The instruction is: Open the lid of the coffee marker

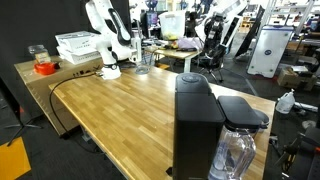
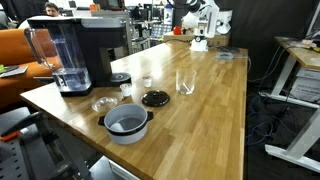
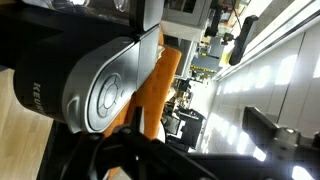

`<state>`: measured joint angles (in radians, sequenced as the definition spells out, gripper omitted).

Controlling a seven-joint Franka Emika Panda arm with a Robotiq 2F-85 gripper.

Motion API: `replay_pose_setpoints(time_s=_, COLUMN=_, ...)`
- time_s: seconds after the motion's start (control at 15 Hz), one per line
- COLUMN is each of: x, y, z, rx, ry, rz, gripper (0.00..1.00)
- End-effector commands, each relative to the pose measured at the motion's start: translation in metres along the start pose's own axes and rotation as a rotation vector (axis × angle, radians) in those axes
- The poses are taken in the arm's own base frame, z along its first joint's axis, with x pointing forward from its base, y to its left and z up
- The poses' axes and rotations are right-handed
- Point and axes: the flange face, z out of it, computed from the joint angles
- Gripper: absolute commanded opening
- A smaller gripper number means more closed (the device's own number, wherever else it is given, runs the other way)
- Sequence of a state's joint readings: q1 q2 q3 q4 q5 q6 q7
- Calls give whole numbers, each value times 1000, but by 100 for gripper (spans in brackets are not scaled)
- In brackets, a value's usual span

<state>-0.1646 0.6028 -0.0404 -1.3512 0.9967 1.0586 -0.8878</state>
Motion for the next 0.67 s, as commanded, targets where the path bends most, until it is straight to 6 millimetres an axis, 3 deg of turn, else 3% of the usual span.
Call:
replay_pose_setpoints(time_s=0.0, x=6, y=16, z=-15, rx=37, ry=-34, rz=44, gripper=100)
replay_pose_setpoints(time_s=0.07, x=7, y=21, z=-17, rx=41, ry=-36, rz=54, gripper=100)
replay_pose_setpoints(time_s=0.13, x=11, y=25, z=-17, rx=42, ry=-40, rz=63, gripper=92)
replay_pose_setpoints(time_s=0.2, x=14, y=28, z=-18, rx=44, ry=-44, rz=69, gripper=74)
replay_pose_setpoints(time_s=0.6, x=29, y=35, z=-24, rx=14, ry=-43, rz=95, gripper=33)
